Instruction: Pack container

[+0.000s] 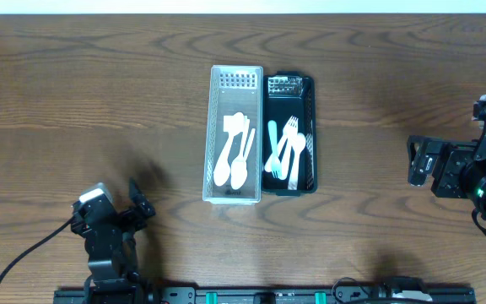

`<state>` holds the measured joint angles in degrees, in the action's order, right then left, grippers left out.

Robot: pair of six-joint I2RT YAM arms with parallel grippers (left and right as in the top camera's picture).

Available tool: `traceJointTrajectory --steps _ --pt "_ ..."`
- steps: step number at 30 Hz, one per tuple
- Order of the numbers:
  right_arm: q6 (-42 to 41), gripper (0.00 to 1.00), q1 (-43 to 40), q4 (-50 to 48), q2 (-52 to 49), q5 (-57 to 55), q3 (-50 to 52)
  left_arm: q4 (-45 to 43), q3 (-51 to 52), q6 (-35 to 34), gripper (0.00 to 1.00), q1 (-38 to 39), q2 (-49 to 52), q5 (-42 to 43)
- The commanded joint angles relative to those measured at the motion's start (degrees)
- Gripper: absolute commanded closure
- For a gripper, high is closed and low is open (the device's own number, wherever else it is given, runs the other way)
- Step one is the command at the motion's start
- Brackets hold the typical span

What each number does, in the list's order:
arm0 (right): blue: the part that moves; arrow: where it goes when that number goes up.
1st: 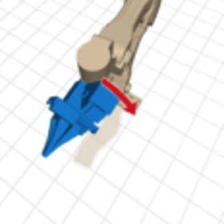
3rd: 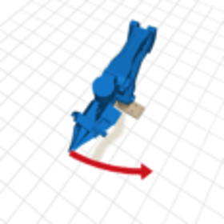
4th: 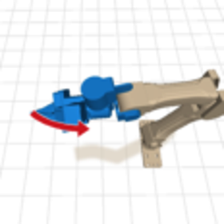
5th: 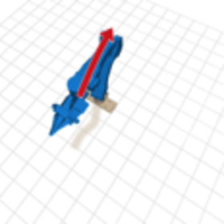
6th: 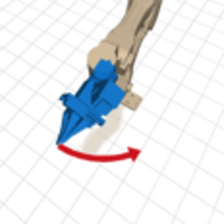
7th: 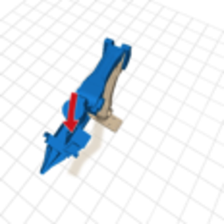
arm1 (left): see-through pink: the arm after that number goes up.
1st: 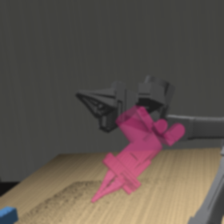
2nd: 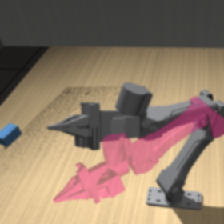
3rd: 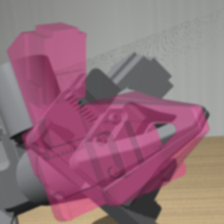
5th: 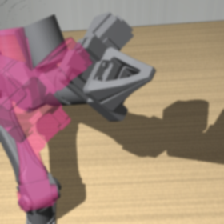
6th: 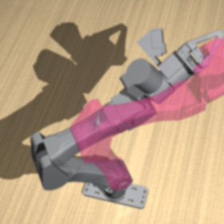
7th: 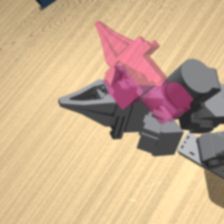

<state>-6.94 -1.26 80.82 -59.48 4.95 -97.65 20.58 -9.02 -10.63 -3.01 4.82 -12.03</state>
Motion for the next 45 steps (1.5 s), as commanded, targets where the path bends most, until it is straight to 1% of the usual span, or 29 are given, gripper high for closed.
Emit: traceJointTrajectory --steps 1,12,38,42,45 --pt "0.59 0.01 0.52 0.02 0.24 0.0 0.04 -0.59 1.51 -1.09 0.02 -0.35 -1.88 -0.48" --pt "0.59 0.01 0.52 0.02 0.24 0.0 0.04 -0.63 2.95 -1.09 0.02 -0.31 -4.31 -0.48" --pt "0.61 0.01 0.52 0.04 0.24 -0.22 0.04 -0.61 2.95 -1.09 0.02 -0.31 -4.15 -0.48" --pt "1.88 0.01 0.48 -3.37 2.49 -8.39 0.72 -0.61 2.95 -1.09 0.02 -0.31 -4.15 -0.48" --pt "1.92 0.01 0.48 -8.17 7.13 -12.81 5.29 -0.61 2.95 -1.09 0.02 -0.31 -4.15 -0.48"
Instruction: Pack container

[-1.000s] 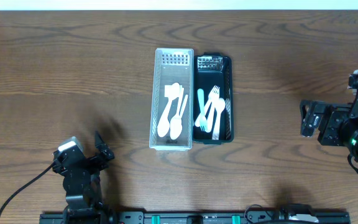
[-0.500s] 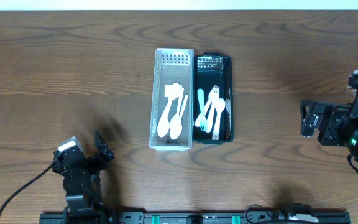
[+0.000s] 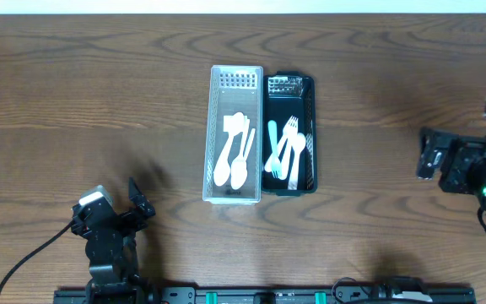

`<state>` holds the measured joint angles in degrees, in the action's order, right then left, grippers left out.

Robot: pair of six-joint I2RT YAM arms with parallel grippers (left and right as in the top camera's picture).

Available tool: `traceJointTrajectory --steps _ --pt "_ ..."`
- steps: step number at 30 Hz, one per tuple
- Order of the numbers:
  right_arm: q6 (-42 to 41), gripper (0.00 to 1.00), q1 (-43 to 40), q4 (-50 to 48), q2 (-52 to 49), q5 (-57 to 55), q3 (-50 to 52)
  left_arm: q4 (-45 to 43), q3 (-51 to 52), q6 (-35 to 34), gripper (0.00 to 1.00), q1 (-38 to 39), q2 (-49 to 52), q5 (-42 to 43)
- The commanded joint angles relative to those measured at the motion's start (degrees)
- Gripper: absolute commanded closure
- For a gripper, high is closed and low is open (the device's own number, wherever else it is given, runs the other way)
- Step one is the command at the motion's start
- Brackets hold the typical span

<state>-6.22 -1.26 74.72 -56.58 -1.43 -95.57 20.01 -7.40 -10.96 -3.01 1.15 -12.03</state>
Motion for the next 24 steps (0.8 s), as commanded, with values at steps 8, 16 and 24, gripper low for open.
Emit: traceJointTrajectory --steps 8,16,24 --pt "1.14 0.01 0.48 -18.32 23.69 -5.18 29.77 -0.04 1.33 -0.74 0.02 -0.31 -0.48 -0.48" --pt "1.16 0.01 0.48 -26.16 41.29 -1.88 55.54 -0.04 1.33 -0.76 0.02 -0.31 -0.48 -0.48" --pt "0.9 0.01 0.48 -32.54 48.87 3.28 72.59 -0.04 1.33 -0.76 0.02 -0.31 -0.48 -0.48"
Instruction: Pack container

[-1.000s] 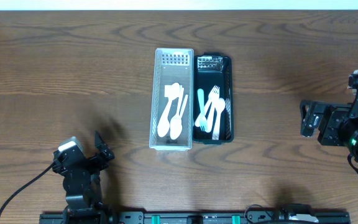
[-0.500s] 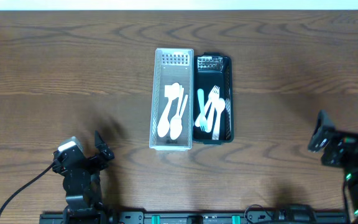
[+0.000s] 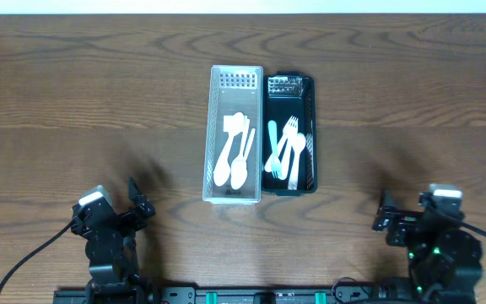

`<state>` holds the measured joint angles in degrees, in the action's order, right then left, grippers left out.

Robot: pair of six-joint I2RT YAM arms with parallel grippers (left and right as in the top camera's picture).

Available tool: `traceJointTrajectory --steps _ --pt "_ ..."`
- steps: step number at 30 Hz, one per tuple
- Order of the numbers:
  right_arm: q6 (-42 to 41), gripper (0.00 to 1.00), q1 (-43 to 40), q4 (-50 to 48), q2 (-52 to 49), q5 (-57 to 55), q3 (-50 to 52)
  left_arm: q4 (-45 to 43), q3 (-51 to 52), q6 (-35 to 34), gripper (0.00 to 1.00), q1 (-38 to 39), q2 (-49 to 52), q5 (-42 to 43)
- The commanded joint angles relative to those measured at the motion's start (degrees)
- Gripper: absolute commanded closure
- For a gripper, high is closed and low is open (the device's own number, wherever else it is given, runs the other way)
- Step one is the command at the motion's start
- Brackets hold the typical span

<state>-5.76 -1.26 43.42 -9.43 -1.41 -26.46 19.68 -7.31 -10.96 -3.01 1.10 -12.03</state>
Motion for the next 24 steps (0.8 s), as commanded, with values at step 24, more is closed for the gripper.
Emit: traceJointTrajectory --steps 24 --pt "-3.19 0.01 0.48 -14.29 3.56 4.9 18.45 0.28 1.25 -0.76 0.02 -0.31 -0.44 -0.48"
